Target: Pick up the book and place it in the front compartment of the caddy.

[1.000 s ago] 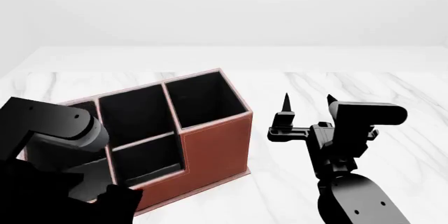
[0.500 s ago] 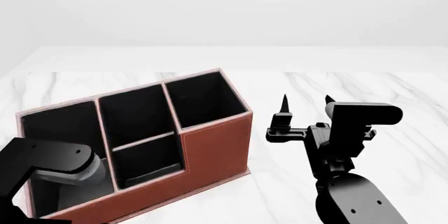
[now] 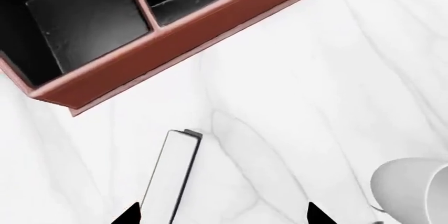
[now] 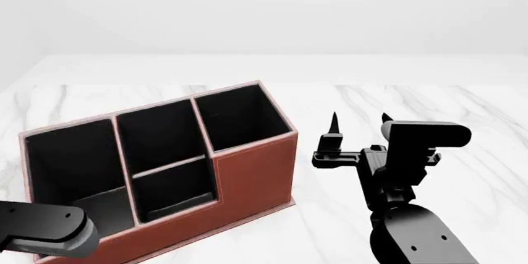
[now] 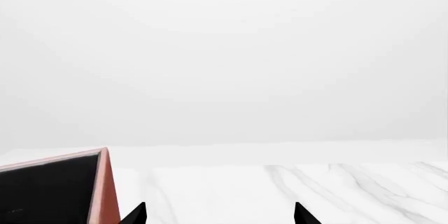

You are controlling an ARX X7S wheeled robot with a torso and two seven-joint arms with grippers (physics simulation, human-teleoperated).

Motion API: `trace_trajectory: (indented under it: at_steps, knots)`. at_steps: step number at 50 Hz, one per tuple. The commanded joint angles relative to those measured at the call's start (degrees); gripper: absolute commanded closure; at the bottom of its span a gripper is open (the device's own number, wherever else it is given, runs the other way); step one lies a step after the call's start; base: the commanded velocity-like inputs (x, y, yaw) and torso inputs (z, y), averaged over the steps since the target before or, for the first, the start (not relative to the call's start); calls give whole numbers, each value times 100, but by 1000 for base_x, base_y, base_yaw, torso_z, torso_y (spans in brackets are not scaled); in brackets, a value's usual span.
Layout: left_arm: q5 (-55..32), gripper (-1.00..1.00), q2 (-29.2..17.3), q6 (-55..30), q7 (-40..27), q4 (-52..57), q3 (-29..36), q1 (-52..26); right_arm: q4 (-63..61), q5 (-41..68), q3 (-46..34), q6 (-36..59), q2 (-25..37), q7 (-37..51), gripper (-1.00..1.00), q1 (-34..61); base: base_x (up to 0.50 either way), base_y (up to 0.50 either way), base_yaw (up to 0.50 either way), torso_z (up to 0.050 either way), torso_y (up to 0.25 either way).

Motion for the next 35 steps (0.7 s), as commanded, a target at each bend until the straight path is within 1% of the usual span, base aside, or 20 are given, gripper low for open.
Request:
trace_trajectory:
  at_steps: [1,11,21,24,31,35]
  knots:
    - [335,-100,-361,113,325,161,201,273,87,16,-6,-76,13,11,-100,-11,0,0,0,0,0]
    - [808,-100,-362,440,446,322,434,544,137,19,-42,-95,13,45,-100,0,0,0,0,0,0]
    - [497,-100,-363,534,16,340,313,460,117,28,-81,-93,32,78,-100,-9,0,0,0,0,0]
    - [313,-100,-363,485,-234,303,248,406,119,33,-82,-97,40,87,-100,-5,0,0,0,0,0]
    - [58,-100,-363,316,-460,130,84,270,161,40,-100,-120,47,97,-100,0,0,0,0,0,0]
    - [157,-100,-363,155,-412,0,96,298,164,46,-113,-132,47,106,-100,0,0,0,0,0,0]
